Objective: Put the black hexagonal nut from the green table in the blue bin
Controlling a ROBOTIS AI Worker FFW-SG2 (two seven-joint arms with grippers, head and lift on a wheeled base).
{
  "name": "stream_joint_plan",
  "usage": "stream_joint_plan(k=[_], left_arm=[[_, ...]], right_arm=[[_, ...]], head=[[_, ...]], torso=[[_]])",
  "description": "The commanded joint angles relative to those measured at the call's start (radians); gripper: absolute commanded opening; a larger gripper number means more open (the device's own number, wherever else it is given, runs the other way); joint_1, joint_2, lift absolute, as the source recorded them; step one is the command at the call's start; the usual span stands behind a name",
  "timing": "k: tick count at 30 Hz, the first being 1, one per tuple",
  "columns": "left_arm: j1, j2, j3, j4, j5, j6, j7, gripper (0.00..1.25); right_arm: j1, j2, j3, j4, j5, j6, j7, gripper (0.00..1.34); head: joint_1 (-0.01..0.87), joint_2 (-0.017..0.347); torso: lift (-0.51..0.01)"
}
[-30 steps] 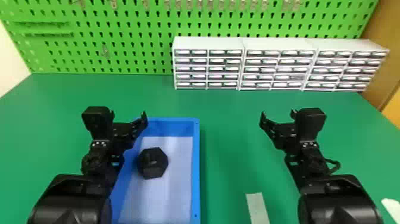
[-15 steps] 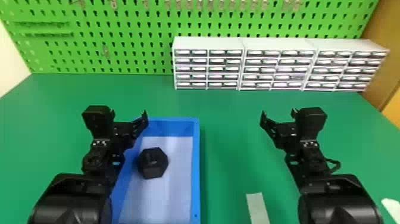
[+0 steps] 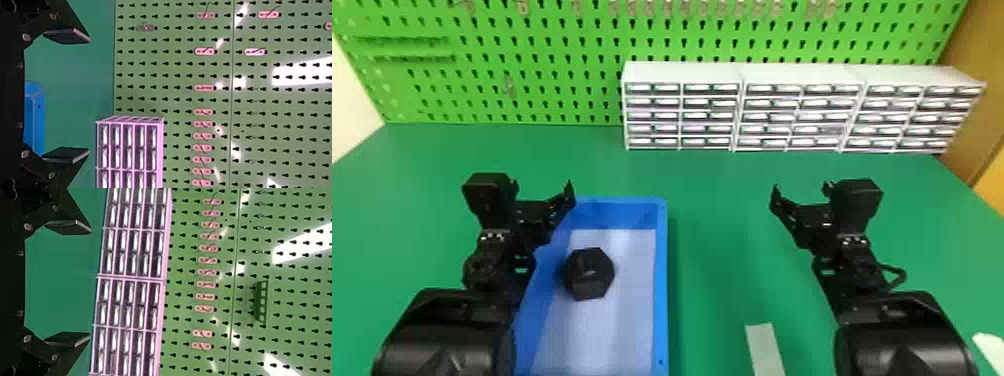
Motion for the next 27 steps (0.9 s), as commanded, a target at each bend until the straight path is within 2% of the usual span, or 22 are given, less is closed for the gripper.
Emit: stream_joint_plan(k=[1, 27], left_arm=[[0.0, 0.0, 0.0, -0.002, 0.0, 0.0, 0.0, 0.99], [-0.003, 0.0, 0.001, -0.003, -0.015, 0.002, -0.009, 0.99]], right_arm=[[-0.002, 0.0, 0.002, 0.0, 0.0, 0.0, 0.0, 1.01], [-0.007, -0.006, 0.011, 0.0, 0.005, 0.0, 0.0, 1.01]], head=[[0.686, 0.051], [0.686, 0.051]], torso=[[-0.096], [-0.096]])
